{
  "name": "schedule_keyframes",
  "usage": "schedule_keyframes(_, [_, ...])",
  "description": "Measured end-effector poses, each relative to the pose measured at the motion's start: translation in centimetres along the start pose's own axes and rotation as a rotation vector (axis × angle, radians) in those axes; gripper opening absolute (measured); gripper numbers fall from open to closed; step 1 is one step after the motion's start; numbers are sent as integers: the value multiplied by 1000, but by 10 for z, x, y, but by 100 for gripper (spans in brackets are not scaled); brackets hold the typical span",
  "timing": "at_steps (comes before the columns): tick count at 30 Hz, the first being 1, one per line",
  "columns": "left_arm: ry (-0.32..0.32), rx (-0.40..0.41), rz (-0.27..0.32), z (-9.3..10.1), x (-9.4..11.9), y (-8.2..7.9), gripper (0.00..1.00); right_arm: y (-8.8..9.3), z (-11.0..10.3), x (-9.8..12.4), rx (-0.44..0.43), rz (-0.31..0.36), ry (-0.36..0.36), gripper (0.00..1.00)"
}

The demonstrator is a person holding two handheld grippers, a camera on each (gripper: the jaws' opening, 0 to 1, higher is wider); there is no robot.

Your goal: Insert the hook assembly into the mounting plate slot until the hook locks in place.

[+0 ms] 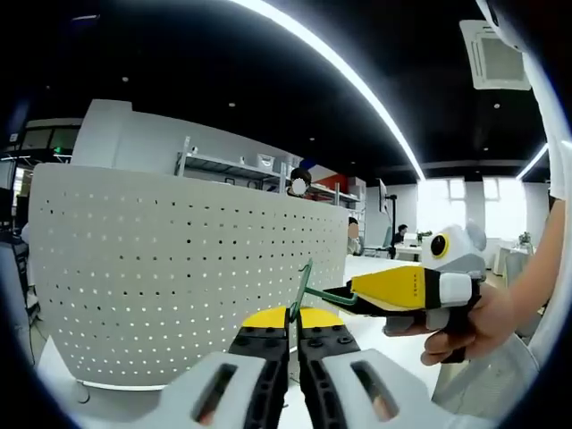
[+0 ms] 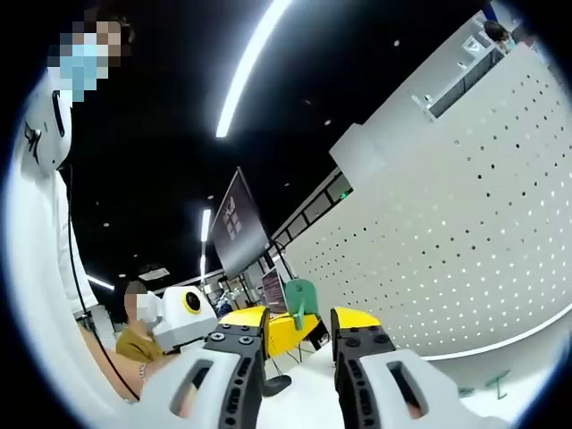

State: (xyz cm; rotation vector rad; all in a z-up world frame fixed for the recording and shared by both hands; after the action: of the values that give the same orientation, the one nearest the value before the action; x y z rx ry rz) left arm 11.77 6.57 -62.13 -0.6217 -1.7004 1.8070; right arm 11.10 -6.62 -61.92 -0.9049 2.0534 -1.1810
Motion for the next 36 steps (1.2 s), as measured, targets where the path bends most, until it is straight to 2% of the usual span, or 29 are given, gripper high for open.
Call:
schedule_keyframes(18, [0, 51, 22, 4, -3, -2, 1, -3, 1, -10, 2, 20, 18, 3])
schedule_keyframes(23, [-6, 68, 27, 3, -3, -1, 1, -3, 1, -11, 19, 16, 33, 3])
schedule_keyframes(36, [-8, 79, 27, 3, -3, 0, 1, -2, 2, -13, -39, 19, 37, 2])
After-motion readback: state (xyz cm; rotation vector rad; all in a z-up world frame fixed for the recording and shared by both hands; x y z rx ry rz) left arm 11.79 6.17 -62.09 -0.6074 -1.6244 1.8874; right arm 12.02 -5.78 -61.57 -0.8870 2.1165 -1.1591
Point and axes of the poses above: the point that each gripper's makers call its tool centre point, and the gripper's own axes: x roughly backward along the fingers, z roughly to its right, y roughly out of its underside, the point moved 8 cm from there along x, roughly backward along the fingers, and after that the axes turned 5 degrees about -z, right-handed, at the moved point
